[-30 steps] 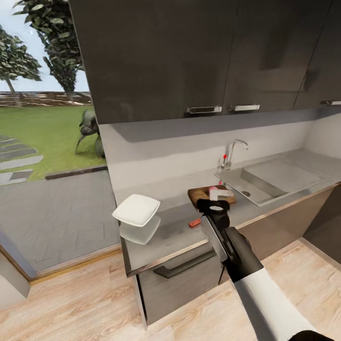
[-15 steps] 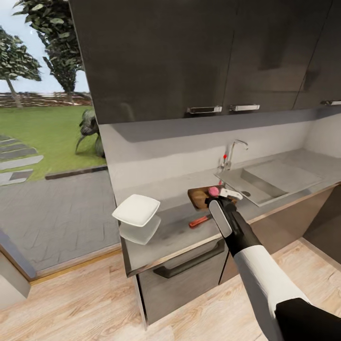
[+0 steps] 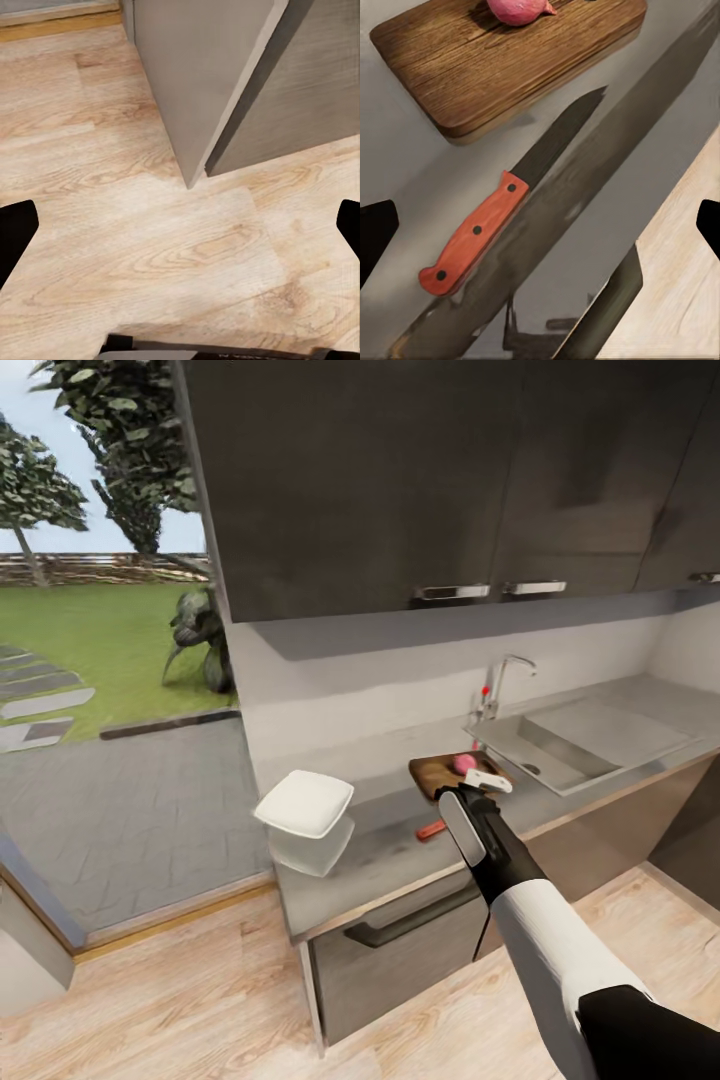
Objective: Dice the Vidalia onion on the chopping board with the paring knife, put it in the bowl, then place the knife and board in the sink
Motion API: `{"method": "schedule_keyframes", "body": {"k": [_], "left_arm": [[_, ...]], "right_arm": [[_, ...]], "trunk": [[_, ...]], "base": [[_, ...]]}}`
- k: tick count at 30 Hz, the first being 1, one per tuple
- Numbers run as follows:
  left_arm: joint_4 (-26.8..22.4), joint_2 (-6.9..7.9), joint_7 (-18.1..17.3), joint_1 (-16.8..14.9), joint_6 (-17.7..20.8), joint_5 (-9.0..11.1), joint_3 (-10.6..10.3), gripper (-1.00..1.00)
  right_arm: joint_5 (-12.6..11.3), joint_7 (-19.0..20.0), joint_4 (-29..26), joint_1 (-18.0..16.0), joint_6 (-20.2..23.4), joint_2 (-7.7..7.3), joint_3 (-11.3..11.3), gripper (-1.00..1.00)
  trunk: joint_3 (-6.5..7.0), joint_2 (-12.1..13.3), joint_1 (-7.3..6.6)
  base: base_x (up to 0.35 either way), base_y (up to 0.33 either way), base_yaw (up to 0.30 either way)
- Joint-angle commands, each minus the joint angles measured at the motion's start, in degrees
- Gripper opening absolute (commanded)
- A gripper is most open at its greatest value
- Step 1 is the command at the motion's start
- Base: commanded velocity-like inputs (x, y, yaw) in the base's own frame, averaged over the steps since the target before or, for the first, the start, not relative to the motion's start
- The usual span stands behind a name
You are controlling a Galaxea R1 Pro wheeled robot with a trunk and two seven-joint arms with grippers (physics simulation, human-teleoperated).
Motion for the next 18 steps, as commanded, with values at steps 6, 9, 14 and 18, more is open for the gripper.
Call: {"method": "schedule_keyframes", "body": {"k": [6, 9, 14, 18], "left_arm": [[0.0, 0.10, 0.5, 0.0, -0.2, 0.5, -0.3, 1.00], [0.0, 0.10, 0.5, 0.0, -0.2, 0.5, -0.3, 1.00], [0.4, 0.05, 0.5, 0.0, -0.2, 0.5, -0.3, 1.00], [0.4, 0.03, 0.5, 0.0, -0.2, 0.5, -0.3, 1.00]], "right_arm": [[-0.4, -0.5, 0.0, -0.1, 0.2, -0.02, 0.1, 1.00], [-0.5, -0.5, 0.1, -0.1, 0.2, -0.02, 0.1, 1.00], [-0.5, -0.4, 2.6, -0.1, 0.2, -0.09, 0.2, 1.00], [-0.4, -0.4, 2.8, -0.1, 0.2, -0.04, 0.2, 1.00]], "trunk": [[-0.12, -0.1, 0.04], [-0.12, -0.1, 0.04], [-0.12, -0.1, 0.04], [-0.12, -0.1, 0.04]], "base": [[0.014, 0.056, 0.000], [0.159, 0.124, 0.000], [0.216, 0.142, 0.000], [0.056, 0.020, 0.000]]}}
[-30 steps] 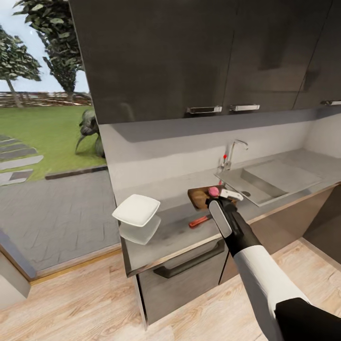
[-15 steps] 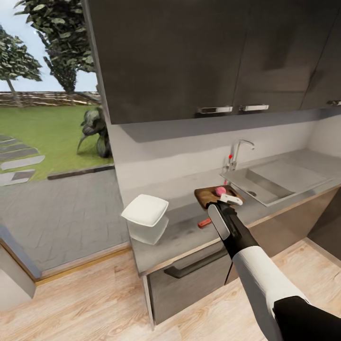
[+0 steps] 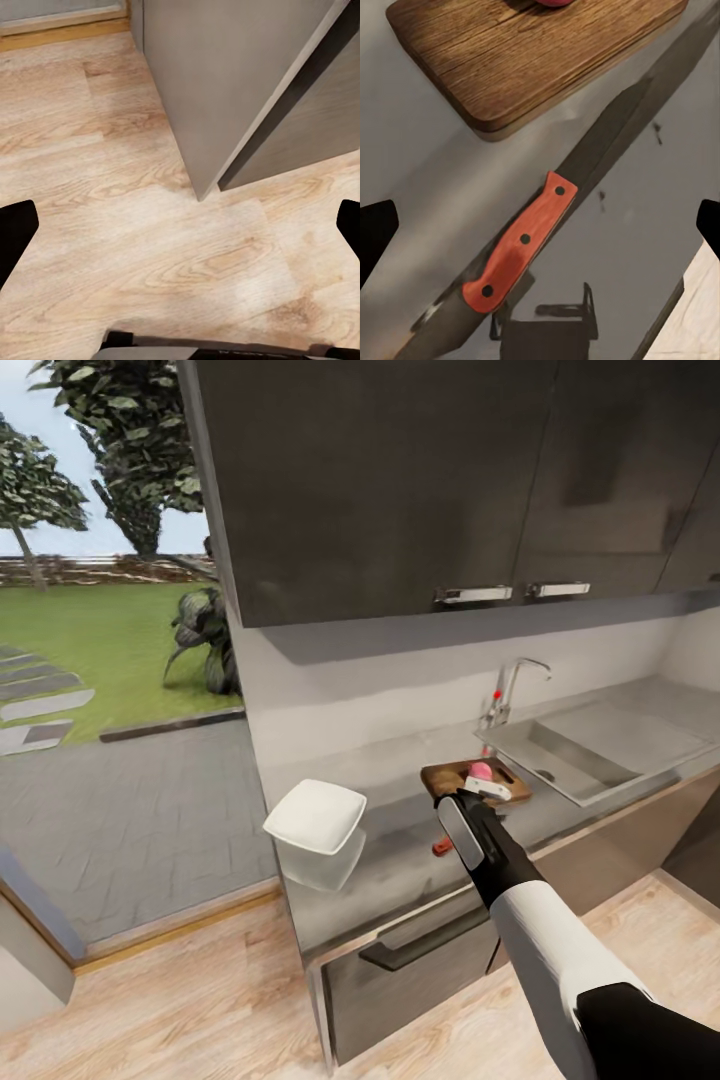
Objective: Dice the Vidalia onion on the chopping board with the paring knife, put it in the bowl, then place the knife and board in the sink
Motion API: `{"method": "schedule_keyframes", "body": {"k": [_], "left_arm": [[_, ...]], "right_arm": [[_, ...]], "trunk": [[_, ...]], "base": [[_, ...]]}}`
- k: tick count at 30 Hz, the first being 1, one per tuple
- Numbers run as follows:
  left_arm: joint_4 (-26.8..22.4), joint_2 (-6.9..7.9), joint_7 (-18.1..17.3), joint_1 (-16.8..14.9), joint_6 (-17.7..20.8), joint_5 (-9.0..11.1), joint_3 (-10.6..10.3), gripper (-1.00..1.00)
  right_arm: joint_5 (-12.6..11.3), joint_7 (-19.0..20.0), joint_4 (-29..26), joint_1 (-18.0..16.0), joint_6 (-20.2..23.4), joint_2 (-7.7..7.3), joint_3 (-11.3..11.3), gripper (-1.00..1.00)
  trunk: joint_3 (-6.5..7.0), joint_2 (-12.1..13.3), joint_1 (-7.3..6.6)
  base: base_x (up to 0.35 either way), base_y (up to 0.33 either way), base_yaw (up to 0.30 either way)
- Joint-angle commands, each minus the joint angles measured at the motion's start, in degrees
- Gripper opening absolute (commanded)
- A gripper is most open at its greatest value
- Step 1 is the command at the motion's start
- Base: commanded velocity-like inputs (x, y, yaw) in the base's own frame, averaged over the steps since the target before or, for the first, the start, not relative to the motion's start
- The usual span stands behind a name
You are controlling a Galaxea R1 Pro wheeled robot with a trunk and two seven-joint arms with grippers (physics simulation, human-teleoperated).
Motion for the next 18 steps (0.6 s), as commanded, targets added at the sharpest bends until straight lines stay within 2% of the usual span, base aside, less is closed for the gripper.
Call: {"method": "schedule_keyframes", "body": {"k": [1, 6, 9, 13, 18], "left_arm": [[0.0, 0.08, 0.4, 0.0, -0.2, 0.5, -0.3, 1.00], [0.0, 0.08, 0.4, 0.0, -0.2, 0.5, -0.3, 1.00], [0.0, 0.08, 0.4, 0.0, -0.2, 0.5, -0.3, 1.00], [0.0, 0.08, 0.4, 0.0, -0.2, 0.5, -0.3, 1.00], [0.1, -0.36, 0.4, 0.0, -0.2, 0.5, -0.3, 1.00]], "right_arm": [[-0.4, -0.5, 0.0, -0.1, 0.2, -0.02, 0.2, 1.00], [-0.2, -1.4, 0.0, -0.1, 0.2, 0.04, 0.3, 1.00], [-0.2, -4.1, 0.0, -0.1, 0.2, 0.08, 0.4, 1.00], [-0.2, -5.3, 0.0, -0.1, 0.3, 0.11, 0.5, 1.00], [-0.2, -5.7, 0.1, -0.1, 0.3, 1.09, 0.5, 1.00]], "trunk": [[-0.11, -0.1, 0.04], [-0.11, -0.1, 0.04], [-0.11, -0.1, 0.04], [-0.11, -0.1, 0.04], [-0.11, -0.1, 0.04]], "base": [[0.020, 0.007, 0.000], [0.007, 0.003, 0.000], [0.000, 0.000, 0.000], [0.000, 0.000, 0.000], [0.005, 0.002, 0.000]]}}
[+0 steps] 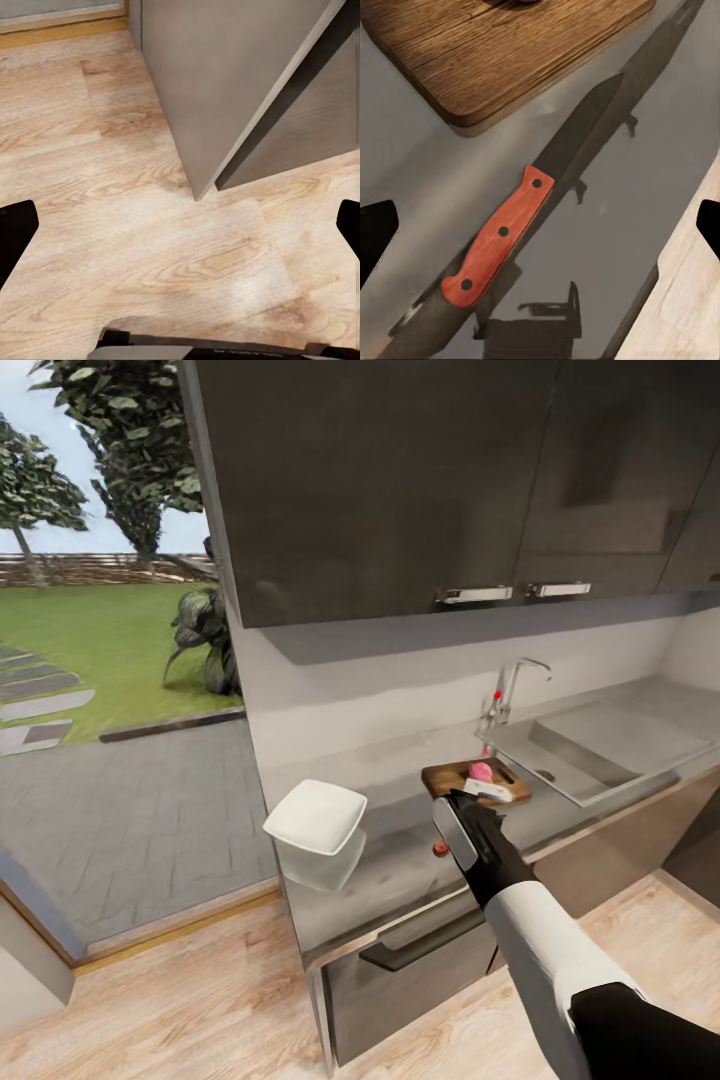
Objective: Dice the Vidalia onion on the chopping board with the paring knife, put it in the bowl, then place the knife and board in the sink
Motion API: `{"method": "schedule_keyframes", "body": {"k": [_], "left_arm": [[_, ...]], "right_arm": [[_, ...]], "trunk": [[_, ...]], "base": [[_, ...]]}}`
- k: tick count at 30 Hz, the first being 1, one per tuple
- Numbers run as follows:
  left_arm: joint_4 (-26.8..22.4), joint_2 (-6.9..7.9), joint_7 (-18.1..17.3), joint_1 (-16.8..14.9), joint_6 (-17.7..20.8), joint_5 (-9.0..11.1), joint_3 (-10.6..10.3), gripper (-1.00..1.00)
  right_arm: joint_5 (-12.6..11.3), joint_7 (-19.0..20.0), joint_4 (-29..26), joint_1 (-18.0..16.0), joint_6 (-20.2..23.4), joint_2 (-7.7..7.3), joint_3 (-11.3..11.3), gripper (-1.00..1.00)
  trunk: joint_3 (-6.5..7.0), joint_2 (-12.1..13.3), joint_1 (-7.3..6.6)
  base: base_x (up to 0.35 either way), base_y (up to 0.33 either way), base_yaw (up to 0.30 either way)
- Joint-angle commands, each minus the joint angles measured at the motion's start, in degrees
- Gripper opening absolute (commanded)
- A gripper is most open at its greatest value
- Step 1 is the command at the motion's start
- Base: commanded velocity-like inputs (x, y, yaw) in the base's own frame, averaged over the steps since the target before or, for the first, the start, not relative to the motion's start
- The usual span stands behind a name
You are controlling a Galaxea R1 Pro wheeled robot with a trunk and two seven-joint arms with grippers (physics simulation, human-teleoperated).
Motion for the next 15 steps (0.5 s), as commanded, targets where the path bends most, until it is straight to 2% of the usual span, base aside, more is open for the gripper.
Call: {"method": "schedule_keyframes", "body": {"k": [1, 10, 15], "left_arm": [[0.0, -0.17, 0.4, 0.0, -0.2, 0.5, -0.3, 1.00], [0.1, -0.60, 0.4, -0.1, -0.2, 0.5, -0.3, 1.00], [0.2, -0.62, 0.4, -0.1, -0.2, 0.4, -0.3, 1.00]], "right_arm": [[-0.3, -0.5, 0.0, -0.1, 0.3, 0.27, 0.2, 1.00], [-0.2, -1.9, 0.0, -0.1, 0.3, 0.87, 0.2, 1.00], [-0.2, -2.1, 0.0, -0.1, 0.3, 0.78, 0.2, 1.00]], "trunk": [[-0.11, -0.1, 0.04], [-0.11, -0.1, 0.04], [-0.11, -0.1, 0.04]], "base": [[0.070, 0.051, 0.000], [0.150, 0.156, 0.000], [0.012, 0.016, 0.000]]}}
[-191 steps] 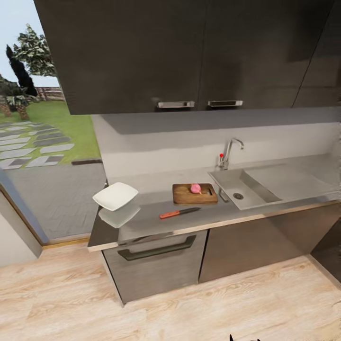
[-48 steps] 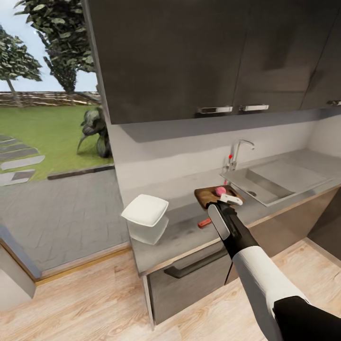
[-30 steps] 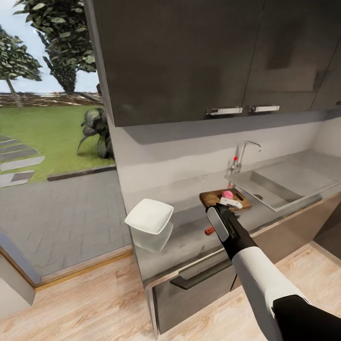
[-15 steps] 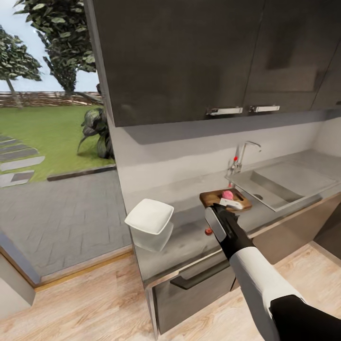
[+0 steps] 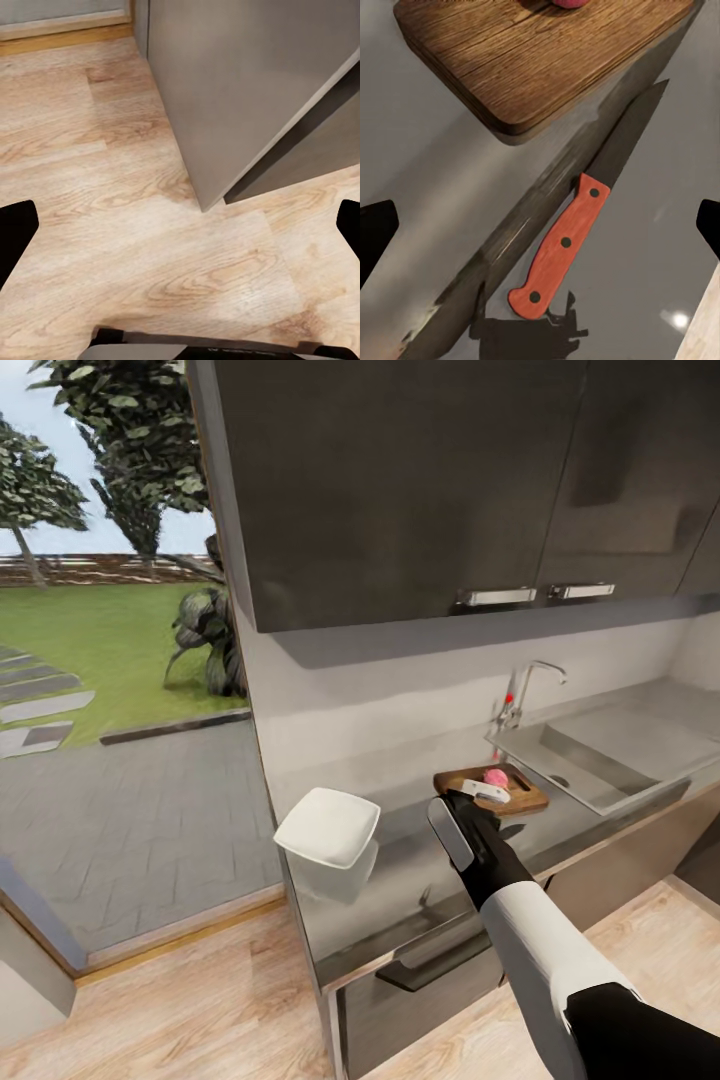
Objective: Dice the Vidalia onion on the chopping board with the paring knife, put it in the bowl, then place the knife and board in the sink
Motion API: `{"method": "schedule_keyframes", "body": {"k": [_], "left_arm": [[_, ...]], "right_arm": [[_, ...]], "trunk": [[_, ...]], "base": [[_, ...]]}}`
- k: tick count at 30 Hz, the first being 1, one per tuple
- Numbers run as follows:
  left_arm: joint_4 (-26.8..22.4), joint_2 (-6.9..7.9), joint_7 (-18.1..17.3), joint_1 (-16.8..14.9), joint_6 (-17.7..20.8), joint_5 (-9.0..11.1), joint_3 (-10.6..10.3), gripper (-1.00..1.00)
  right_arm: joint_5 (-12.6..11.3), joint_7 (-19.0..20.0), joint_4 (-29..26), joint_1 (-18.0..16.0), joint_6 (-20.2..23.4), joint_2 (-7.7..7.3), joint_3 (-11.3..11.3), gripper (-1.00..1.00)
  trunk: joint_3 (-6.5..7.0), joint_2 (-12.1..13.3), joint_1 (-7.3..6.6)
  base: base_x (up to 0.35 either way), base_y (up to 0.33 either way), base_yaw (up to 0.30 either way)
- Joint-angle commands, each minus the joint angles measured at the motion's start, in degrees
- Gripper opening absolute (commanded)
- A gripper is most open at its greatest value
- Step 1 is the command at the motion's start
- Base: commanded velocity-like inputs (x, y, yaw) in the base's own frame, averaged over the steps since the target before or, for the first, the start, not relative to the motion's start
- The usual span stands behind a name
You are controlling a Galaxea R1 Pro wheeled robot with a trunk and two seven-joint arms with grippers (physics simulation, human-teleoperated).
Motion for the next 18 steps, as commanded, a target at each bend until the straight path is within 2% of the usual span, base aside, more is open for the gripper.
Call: {"method": "schedule_keyframes", "body": {"k": [1, 9, 18], "left_arm": [[0.0, 0.03, 0.3, 0.0, -0.1, 0.4, -0.2, 1.00], [0.0, 0.03, 0.3, 0.0, -0.1, 0.4, -0.2, 1.00], [0.0, 0.03, 0.3, 0.0, -0.1, 0.4, -0.2, 1.00]], "right_arm": [[-0.4, -0.4, -0.1, -0.1, 0.3, -0.05, 0.2, 1.00], [-0.3, -1.3, 1.2, -0.1, 0.3, -0.11, 0.2, 1.00], [-0.3, -1.5, 2.7, -0.1, 0.3, -0.17, 1.8, 1.00]], "trunk": [[-0.11, -0.1, 0.04], [-0.11, -0.1, 0.04], [-0.11, -0.1, 0.04]], "base": [[0.004, 0.005, 0.000], [0.001, 0.001, 0.000], [0.026, 0.000, 0.000]]}}
